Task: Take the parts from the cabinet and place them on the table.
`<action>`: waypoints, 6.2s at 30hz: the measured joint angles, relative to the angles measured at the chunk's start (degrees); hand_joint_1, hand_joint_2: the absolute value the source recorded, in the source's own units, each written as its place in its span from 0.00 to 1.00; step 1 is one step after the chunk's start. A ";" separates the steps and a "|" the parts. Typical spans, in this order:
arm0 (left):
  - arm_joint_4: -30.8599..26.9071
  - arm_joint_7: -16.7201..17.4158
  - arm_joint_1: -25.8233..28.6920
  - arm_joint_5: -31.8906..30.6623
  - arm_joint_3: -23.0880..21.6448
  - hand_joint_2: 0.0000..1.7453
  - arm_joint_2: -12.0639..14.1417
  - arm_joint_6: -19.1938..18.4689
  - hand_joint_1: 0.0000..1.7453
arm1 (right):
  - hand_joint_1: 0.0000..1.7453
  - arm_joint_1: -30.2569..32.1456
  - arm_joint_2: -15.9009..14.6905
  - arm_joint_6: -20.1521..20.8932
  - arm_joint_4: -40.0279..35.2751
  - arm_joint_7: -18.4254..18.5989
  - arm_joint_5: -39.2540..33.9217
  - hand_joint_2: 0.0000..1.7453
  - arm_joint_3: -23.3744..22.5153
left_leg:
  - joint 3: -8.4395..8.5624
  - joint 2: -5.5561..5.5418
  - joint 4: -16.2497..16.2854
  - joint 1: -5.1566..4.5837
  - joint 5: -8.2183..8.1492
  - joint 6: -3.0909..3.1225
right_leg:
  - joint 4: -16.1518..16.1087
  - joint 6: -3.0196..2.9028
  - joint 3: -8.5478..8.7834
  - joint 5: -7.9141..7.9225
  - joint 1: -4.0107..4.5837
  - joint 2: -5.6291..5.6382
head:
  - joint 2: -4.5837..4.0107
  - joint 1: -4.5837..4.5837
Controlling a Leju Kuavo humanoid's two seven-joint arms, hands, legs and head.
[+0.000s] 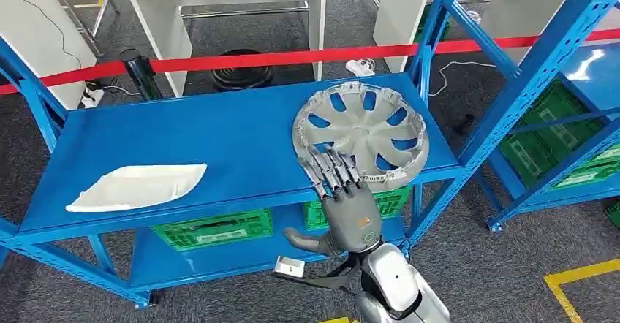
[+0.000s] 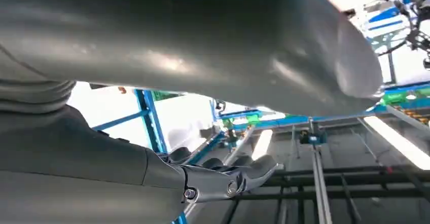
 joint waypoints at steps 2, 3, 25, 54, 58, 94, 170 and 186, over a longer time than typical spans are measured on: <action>0.00 0.02 0.11 -0.24 0.00 0.00 0.00 -0.02 0.00 | 0.00 0.04 -0.13 -0.04 0.48 0.26 -0.35 0.00 -0.48 | 0.64 -0.10 0.03 -0.04 -0.63 -0.06 | 1.55 -0.01 -3.11 -0.49 0.00 -0.01 | 0.00 -0.02; 0.00 0.07 0.12 -0.31 0.00 0.00 0.00 -0.04 0.00 | 0.00 -0.07 -0.15 -0.22 0.79 0.63 -0.92 0.00 -0.79 | 1.10 -0.17 0.07 -0.04 -1.02 -0.15 | -0.91 -0.14 -2.85 1.68 0.00 -0.01 | 0.00 0.00; 0.11 0.87 0.17 -0.04 -0.09 0.00 -0.15 -0.17 0.00 | 0.00 -10.70 -0.24 -5.59 19.15 -1.29 -9.38 0.00 -16.70 | 3.19 -0.01 -1.63 -0.42 -2.00 -2.15 | -14.50 -2.53 1.82 10.77 0.50 0.04 | 0.00 0.02; 0.15 1.46 0.18 -1.48 -1.64 0.00 -0.61 -0.85 0.00 | 0.00 -22.35 1.53 3.95 42.46 -16.46 -21.09 0.00 -18.38 | 3.23 -0.03 -1.59 -0.53 -2.12 -2.09 | -14.77 -2.44 2.00 10.76 0.35 -0.01 | 0.00 0.04; 0.17 1.57 0.07 -2.14 -2.03 0.00 -0.79 -1.16 0.00 | 0.00 -23.85 2.25 4.55 45.42 -16.79 -21.55 0.00 -17.79 | 3.25 -0.02 -1.59 -0.53 -2.12 -2.09 | -14.77 -2.44 2.00 10.76 0.36 0.00 | 0.00 0.02; 0.17 3.32 -1.85 -4.55 -5.03 0.00 -1.92 -2.25 0.00 | 0.00 -32.05 6.19 7.72 54.21 -10.91 -17.35 0.00 -12.94 | 3.27 -0.02 -1.58 -0.54 -2.13 -2.08 | -14.81 -2.39 2.03 10.76 0.36 0.02 | 0.00 0.02; 0.17 3.96 -1.94 -3.37 -6.93 0.00 -2.99 -1.07 0.00 | 1.00 -33.33 11.76 8.31 60.43 3.82 -20.50 1.00 -14.34 | 3.60 -0.02 -1.55 -0.54 -2.12 -2.09 | -14.83 -2.38 2.05 10.77 0.36 0.03 | 0.00 0.02; 0.17 3.13 -2.22 -2.16 -6.93 0.00 -2.95 0.66 0.00 | 1.00 -33.48 11.74 9.07 60.41 1.88 -20.96 1.00 -15.76 | 3.61 -0.02 -1.55 -0.54 -2.12 -2.09 | -14.83 -2.38 2.05 10.76 0.36 0.07 | 0.00 0.04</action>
